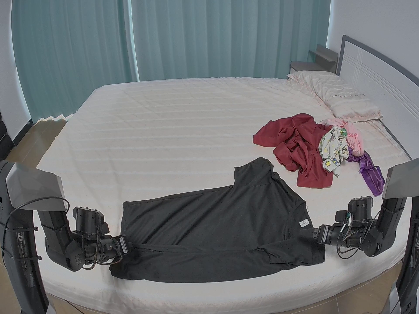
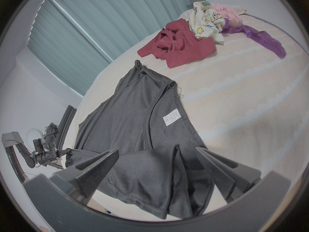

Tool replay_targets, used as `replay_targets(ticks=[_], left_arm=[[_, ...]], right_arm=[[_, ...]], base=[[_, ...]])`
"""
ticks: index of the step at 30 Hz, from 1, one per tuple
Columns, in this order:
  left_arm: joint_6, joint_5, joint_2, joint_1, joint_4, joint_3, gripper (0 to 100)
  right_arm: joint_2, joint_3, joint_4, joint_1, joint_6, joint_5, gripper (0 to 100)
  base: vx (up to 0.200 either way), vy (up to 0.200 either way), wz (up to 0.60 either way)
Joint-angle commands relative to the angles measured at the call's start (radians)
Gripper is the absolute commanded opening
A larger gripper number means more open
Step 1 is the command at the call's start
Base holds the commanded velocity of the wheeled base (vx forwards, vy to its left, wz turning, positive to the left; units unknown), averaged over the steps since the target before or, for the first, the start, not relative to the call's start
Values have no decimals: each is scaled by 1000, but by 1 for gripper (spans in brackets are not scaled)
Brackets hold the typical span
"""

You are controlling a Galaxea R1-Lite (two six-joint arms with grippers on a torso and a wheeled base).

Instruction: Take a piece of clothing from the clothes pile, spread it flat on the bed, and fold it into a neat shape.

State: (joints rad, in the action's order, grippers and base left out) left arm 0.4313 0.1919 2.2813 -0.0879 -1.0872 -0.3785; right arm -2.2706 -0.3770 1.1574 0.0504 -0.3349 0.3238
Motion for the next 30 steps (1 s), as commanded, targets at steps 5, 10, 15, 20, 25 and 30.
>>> replay_targets(ticks=[5,10,15,20,25,30], left_arm=[[18,3,-11,0,0,1,0],[18,3,-9,0,1,0,0],[18,4,-9,0,1,0,0],[18,4,-5,7,1,-5,0],[21,3,-3,13,3,-5,0],[27,-5,-8,16,7,0,0]], right_arm=[[-102,-85,-2,8,8,55,100],[-136,-120,-5,8,10,55,100],[-156,-132,-1,8,11,54,100],[-170,-128,2,8,56,54,0],[-168,-129,4,8,71,55,0],[-152,-125,30,5,63,46,0]], base=[[0,0,0],[0,0,0],[0,0,0],[0,0,0],[0,0,0],[0,0,0]])
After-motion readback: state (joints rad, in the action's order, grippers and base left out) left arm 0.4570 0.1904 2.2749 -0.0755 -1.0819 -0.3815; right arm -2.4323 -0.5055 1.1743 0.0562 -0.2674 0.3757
